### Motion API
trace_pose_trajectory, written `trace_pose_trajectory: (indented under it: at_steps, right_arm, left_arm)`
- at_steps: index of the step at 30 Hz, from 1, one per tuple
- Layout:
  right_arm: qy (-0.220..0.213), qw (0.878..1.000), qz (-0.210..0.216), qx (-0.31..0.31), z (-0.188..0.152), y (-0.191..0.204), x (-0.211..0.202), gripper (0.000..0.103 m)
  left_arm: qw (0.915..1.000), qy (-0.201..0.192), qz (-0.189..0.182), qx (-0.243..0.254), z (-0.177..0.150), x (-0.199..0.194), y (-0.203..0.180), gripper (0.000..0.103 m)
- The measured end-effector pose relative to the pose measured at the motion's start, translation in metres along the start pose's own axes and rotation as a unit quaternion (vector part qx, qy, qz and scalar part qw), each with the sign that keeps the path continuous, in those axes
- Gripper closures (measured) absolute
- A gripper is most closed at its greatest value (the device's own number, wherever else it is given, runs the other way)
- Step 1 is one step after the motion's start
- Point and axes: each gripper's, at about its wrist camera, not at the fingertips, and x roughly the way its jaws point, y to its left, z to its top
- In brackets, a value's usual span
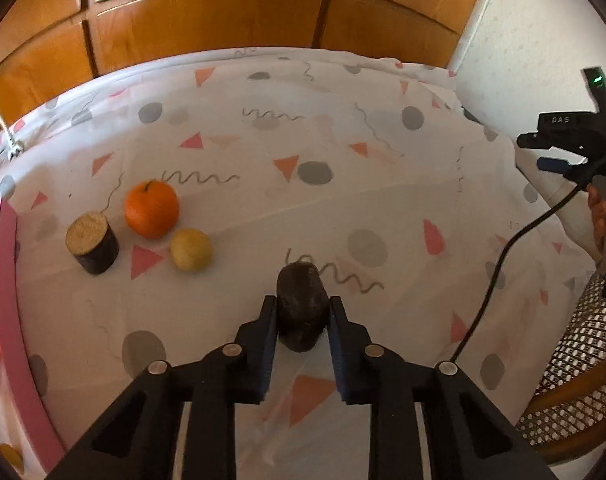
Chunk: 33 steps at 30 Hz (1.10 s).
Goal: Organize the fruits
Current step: 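Lower the left tool onto the dark brown oval fruit and close, then carry the dark oval fruit into the pink tray and open the left tool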
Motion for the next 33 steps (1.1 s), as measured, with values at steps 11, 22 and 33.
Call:
trace_pose_trajectory:
  at_steps: [11,22,33]
  right_arm:
    - [0.018,1.0,-0.019,0.013,-0.002,-0.005,0.008,0.058]
    - [0.02,0.999,-0.026,0.03,-0.003,-0.012,0.008,0.058]
    - [0.022,0.999,-0.019,0.026,-0.005,-0.009,0.008,0.058]
  left_arm:
    - [0.9992,-0.011,0.008,-0.038,-0.011,-0.015,0.027,0.079]
    - [0.9849,-0.094,0.066,-0.13,-0.022,-0.093,0.102,0.079]
    - [0.9473,-0.115,0.168,-0.247,-0.074,-0.138,0.201,0.079]
